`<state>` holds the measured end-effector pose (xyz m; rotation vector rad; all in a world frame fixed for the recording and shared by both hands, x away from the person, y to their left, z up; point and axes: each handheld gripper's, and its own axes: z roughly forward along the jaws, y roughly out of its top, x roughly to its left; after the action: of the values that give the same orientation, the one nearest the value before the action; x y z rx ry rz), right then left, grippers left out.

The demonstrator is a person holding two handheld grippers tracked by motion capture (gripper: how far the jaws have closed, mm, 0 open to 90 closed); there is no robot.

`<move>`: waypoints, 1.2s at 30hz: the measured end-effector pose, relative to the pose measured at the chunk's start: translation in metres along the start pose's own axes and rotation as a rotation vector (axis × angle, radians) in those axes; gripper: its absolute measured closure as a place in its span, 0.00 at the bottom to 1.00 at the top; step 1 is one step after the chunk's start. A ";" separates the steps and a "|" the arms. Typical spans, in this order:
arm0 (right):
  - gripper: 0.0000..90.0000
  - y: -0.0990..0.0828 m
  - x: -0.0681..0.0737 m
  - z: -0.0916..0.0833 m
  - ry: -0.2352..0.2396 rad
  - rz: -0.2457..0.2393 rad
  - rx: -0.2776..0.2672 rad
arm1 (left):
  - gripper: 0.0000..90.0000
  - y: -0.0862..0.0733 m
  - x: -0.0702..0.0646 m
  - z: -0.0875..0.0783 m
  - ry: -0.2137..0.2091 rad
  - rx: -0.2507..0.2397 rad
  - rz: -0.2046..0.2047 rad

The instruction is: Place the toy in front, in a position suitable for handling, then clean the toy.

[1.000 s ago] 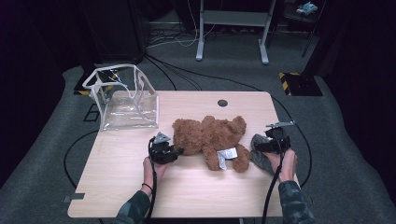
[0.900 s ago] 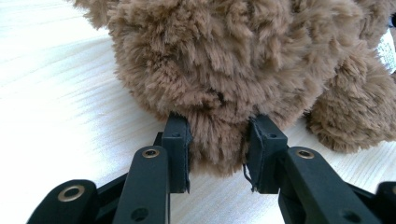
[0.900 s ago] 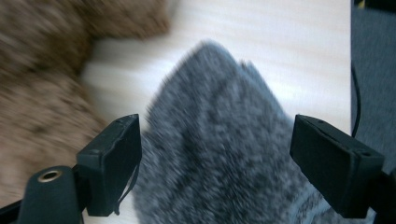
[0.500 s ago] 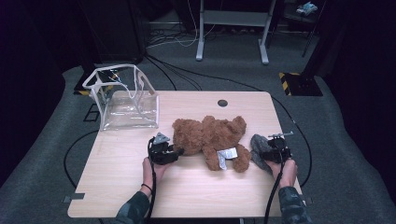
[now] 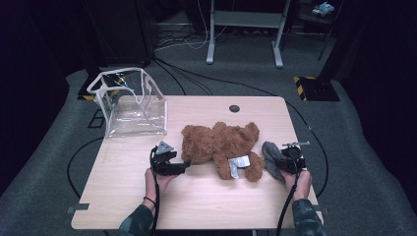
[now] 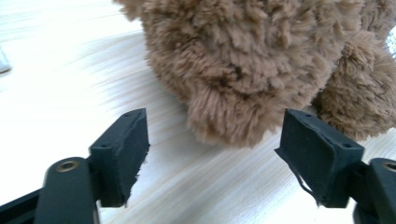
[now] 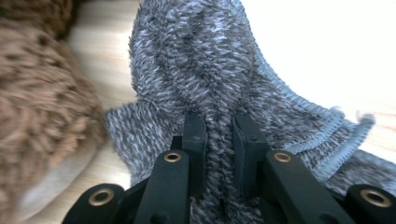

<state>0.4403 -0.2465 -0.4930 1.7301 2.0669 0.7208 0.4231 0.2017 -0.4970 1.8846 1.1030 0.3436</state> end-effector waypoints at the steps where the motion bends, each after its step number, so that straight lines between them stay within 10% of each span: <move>1: 0.86 0.001 0.000 -0.004 0.005 0.012 -0.012 | 0.26 0.000 0.000 -0.001 -0.001 -0.004 -0.001; 9: 0.86 0.019 0.002 -0.047 0.032 0.008 -0.119 | 0.44 0.000 -0.005 -0.002 -0.019 -0.014 0.053; 17: 0.86 0.053 0.032 -0.088 0.066 -0.099 -0.215 | 0.65 0.001 -0.012 0.004 -0.001 0.002 0.068; 36: 0.85 0.101 0.136 -0.072 0.195 -0.266 -0.214 | 0.89 0.001 -0.011 0.007 0.016 -0.006 0.047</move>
<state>0.4545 -0.1119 -0.3675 1.2842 2.1979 1.0155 0.4216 0.1886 -0.4977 1.9081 1.0689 0.3890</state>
